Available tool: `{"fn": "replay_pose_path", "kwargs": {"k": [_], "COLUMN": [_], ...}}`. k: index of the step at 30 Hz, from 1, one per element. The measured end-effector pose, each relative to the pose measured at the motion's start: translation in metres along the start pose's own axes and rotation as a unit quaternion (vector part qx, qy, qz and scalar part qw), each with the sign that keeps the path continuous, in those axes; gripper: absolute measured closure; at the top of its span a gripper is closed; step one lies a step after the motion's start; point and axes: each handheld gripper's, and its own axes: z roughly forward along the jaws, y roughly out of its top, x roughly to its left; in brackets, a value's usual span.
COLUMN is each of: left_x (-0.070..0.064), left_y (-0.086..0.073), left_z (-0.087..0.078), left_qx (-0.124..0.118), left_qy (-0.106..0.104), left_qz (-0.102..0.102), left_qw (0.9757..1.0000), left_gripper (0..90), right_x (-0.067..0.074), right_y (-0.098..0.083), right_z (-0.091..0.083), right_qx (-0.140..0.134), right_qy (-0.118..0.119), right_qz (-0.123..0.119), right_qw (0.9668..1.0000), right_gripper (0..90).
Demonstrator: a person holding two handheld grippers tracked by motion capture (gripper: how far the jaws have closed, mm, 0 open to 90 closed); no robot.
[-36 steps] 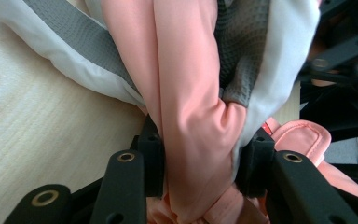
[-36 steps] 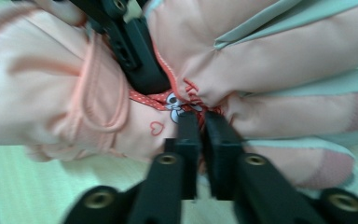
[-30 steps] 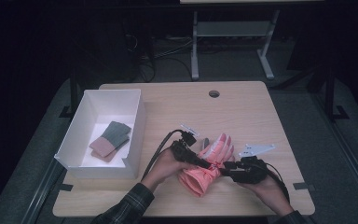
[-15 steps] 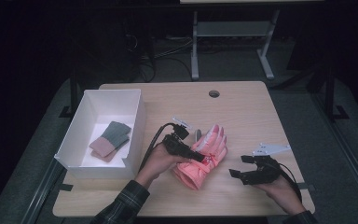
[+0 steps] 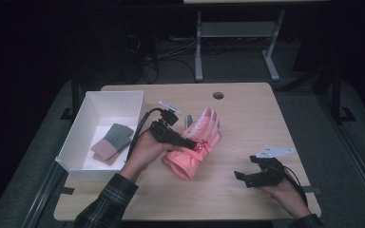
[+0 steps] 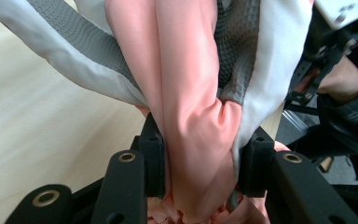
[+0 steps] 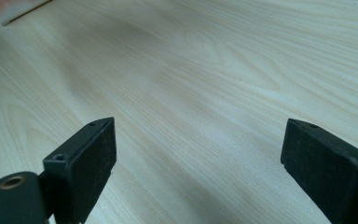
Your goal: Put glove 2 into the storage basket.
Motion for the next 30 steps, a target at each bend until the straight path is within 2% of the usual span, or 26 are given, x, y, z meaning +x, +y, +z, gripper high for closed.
{"fn": "replay_pose_path", "kwargs": {"k": [3, 4, 5, 9, 11, 12, 17, 18, 19, 22, 24, 25, 26, 28, 29, 30], "left_x": [-0.002, -0.003, -0.003, -0.004, -0.001, -0.001, 0.005, 0.009, 0.009, 0.015, 0.021, 0.021, 0.025, 0.027, 0.030, 0.036], "left_y": [0.004, 0.005, 0.005, 0.004, 0.001, 0.001, -0.007, -0.010, -0.010, -0.015, -0.019, -0.019, -0.023, -0.026, -0.029, -0.035], "left_z": [-0.020, -0.032, -0.032, -0.056, -0.072, -0.072, -0.098, -0.108, -0.108, -0.124, -0.138, -0.138, -0.147, -0.152, -0.156, -0.164], "left_qx": [-0.013, -0.016, -0.016, -0.029, -0.039, -0.039, -0.056, -0.064, -0.064, -0.083, -0.089, -0.089, -0.097, -0.099, -0.102, -0.109], "left_qy": [0.012, 0.021, 0.021, 0.038, 0.047, 0.047, 0.062, 0.068, 0.068, 0.075, 0.090, 0.090, 0.097, 0.102, 0.106, 0.113], "left_qz": [-0.003, -0.001, -0.001, -0.005, -0.010, -0.010, -0.023, -0.027, -0.027, -0.038, -0.045, -0.045, -0.054, -0.057, -0.062, -0.072], "left_qw": [0.9998, 0.9997, 0.9997, 0.9989, 0.9981, 0.9981, 0.9963, 0.9953, 0.9953, 0.9930, 0.9910, 0.9910, 0.9891, 0.9882, 0.9872, 0.9849], "left_gripper": [60.7, 60.6, 60.6, 60.6, 60.7, 60.6, 60.6, 60.6, 60.7, 60.7, 60.6, 60.6, 60.6, 60.7, 60.7, 60.7], "right_x": [0.001, 0.001, 0.001, 0.002, 0.002, 0.002, 0.002, 0.002, 0.002, 0.002, 0.001, 0.001, 0.002, 0.002, 0.002, 0.002], "right_y": [0.000, 0.000, 0.000, -0.001, -0.001, -0.001, -0.001, -0.002, -0.002, -0.001, -0.002, -0.002, -0.002, -0.003, -0.003, -0.006], "right_z": [0.000, 0.001, 0.001, 0.003, 0.003, 0.003, 0.004, 0.004, 0.004, 0.004, 0.004, 0.004, 0.003, 0.002, 0.002, 0.000], "right_qx": [0.003, 0.005, 0.005, 0.007, 0.007, 0.007, 0.009, 0.009, 0.009, 0.008, 0.009, 0.009, 0.008, 0.007, 0.004, 0.005], "right_qy": [-0.001, -0.003, -0.003, -0.006, -0.008, -0.008, -0.012, -0.015, -0.015, -0.016, -0.018, -0.018, -0.020, -0.021, -0.022, -0.024], "right_qz": [0.000, -0.003, -0.003, -0.004, -0.004, -0.004, -0.004, -0.007, -0.007, -0.005, -0.005, -0.005, -0.004, -0.008, -0.008, -0.013], "right_qw": [1.0000, 1.0000, 1.0000, 1.0000, 0.9999, 0.9999, 0.9999, 0.9998, 0.9998, 0.9998, 0.9998, 0.9998, 0.9998, 0.9997, 0.9997, 0.9996], "right_gripper": [10.1, 10.1, 10.1, 9.5, 9.4, 9.4, 9.4, 9.4, 9.4, 9.4, 9.4, 9.4, 9.4, 9.4, 9.4, 9.4]}}
